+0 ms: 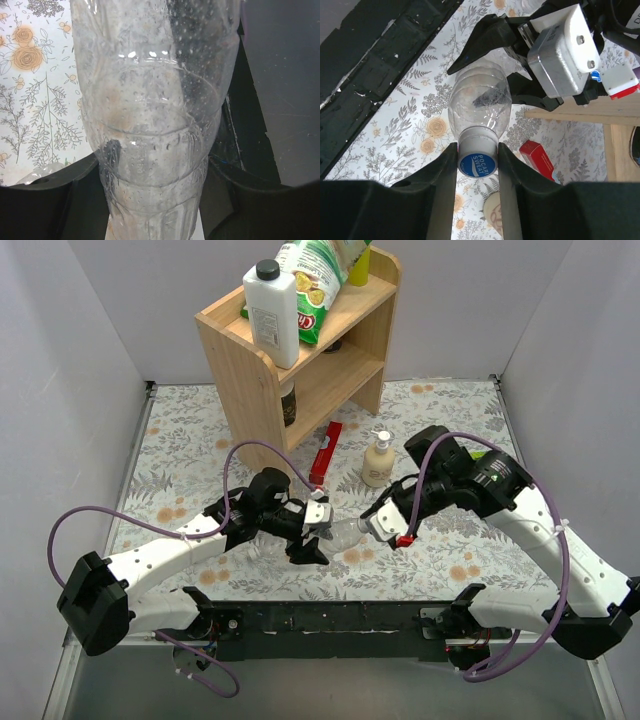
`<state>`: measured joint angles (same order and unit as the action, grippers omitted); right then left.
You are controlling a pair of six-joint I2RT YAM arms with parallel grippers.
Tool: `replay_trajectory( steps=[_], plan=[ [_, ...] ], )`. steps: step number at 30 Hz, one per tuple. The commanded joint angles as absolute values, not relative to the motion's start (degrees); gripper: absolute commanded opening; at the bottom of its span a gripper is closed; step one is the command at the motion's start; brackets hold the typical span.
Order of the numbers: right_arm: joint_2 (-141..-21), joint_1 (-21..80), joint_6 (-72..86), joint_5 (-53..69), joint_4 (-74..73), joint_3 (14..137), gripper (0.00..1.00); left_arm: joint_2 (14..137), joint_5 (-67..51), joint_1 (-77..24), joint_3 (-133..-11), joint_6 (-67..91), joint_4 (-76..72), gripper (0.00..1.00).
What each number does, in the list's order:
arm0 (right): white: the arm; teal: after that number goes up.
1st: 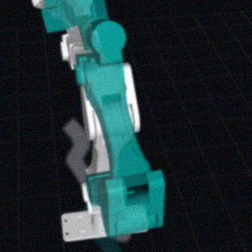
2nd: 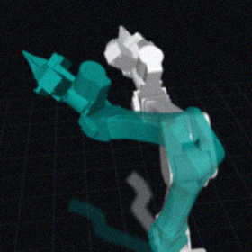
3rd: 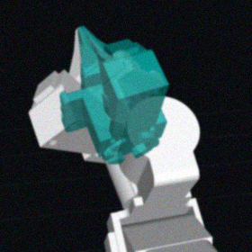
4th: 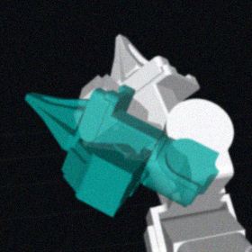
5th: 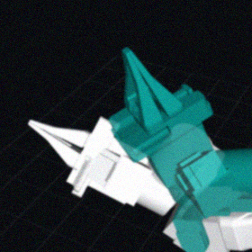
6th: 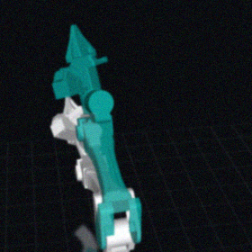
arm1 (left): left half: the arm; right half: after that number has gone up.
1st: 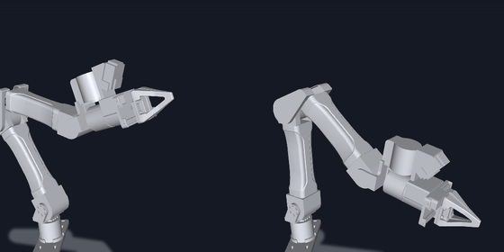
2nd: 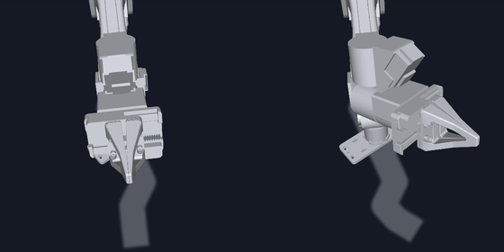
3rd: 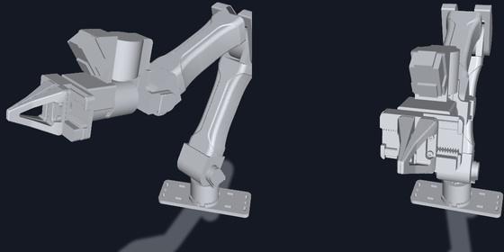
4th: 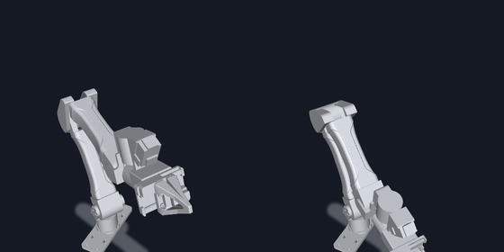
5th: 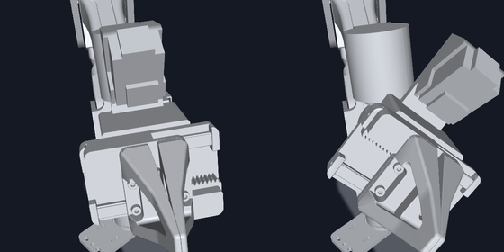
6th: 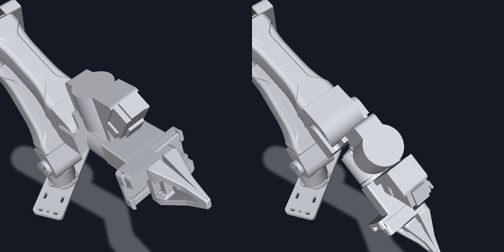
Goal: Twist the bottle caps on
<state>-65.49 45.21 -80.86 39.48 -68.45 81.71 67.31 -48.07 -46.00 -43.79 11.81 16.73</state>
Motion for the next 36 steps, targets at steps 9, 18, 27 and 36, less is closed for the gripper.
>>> replay_trajectory(
  steps=[9,18,27,36],
  plan=[
    [-83.2,38.18,-17.9,35.74,-65.18,91.84,0.01,66.71,-42.11,-46.41,-45.53,18.62,6.78,0.0],
    [-88.94,20.06,-20.71,63.99,-69.24,103.8,0.74,67.5,-42.53,-46.41,-45.79,19.34,9.13,0.0],
    [-71.12,27.82,-65.23,50.55,-74.97,94.16,0.85,67.76,-46.23,-46.41,-46.49,13.89,14.14,0.0],
    [-61.87,38.05,-75.23,38.67,-68.46,82.35,0.78,67.94,-48.43,-46.41,-47.02,12.13,15.12,0.0]
  ],
)
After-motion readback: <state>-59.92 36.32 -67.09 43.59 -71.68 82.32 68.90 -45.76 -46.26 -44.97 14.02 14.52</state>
